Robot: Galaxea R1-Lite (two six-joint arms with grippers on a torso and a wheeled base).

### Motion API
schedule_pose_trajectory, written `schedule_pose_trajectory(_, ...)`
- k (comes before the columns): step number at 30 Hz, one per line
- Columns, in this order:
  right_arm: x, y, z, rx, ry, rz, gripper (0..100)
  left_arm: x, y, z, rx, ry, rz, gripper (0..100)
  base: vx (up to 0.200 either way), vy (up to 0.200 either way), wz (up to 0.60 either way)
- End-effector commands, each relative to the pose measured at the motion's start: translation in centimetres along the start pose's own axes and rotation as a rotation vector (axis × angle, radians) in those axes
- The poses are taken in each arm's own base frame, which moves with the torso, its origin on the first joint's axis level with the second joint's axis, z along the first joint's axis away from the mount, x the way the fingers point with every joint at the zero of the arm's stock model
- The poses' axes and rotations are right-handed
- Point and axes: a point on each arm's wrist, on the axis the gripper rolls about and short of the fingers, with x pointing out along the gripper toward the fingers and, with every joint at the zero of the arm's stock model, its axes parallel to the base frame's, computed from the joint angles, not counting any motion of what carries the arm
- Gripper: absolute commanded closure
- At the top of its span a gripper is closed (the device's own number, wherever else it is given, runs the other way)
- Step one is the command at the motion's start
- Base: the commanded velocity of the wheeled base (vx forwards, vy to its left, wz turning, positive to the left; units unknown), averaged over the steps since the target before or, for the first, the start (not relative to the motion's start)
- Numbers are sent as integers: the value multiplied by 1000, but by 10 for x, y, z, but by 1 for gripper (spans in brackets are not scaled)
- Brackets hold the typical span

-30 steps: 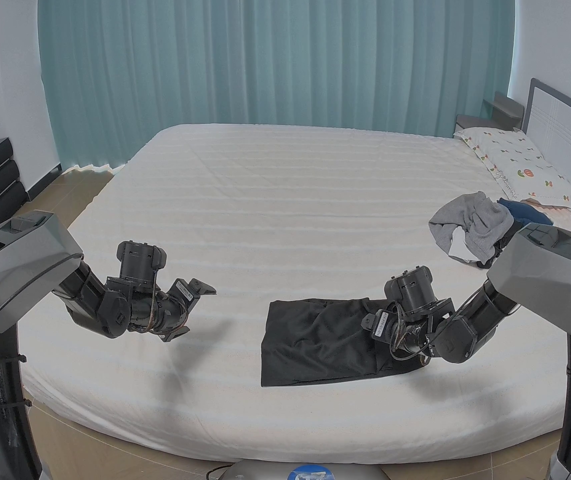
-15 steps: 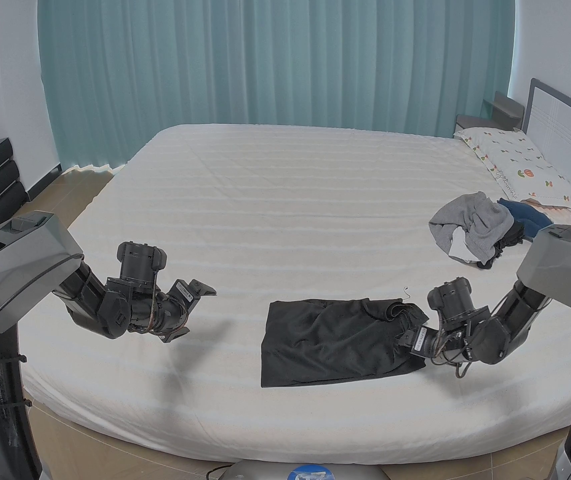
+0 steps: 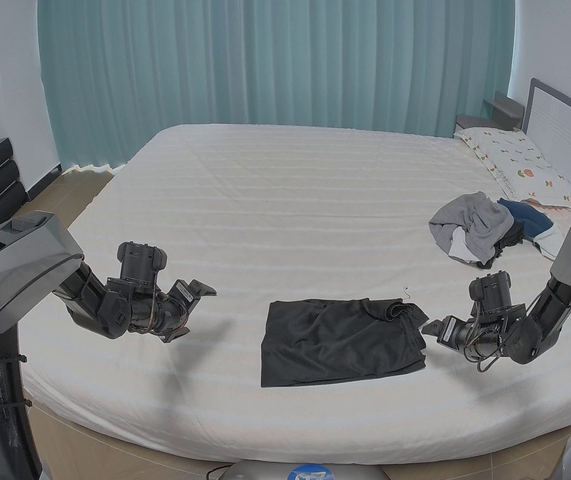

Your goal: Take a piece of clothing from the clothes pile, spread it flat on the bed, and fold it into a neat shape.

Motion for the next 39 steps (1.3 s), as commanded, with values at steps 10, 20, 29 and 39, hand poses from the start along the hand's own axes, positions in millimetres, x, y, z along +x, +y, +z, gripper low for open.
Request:
schedule_pose_trajectory(10,8,76,16,254,120,235,0,1,0,0,0,-1,1,0,0,0,0)
schedule_pose_trajectory(20,46,90,-4,239,180,235,0,2,1,0,0,-8,9,0,0,0,0)
schedule_pose_trajectory(29,82,99,11,259,154,220,0,2,1,-1,1,-8,10,0,0,0,0)
schedule_pose_trajectory(39,113,75,37,299,35,154,0,2,1,-1,1,-8,10,0,0,0,0)
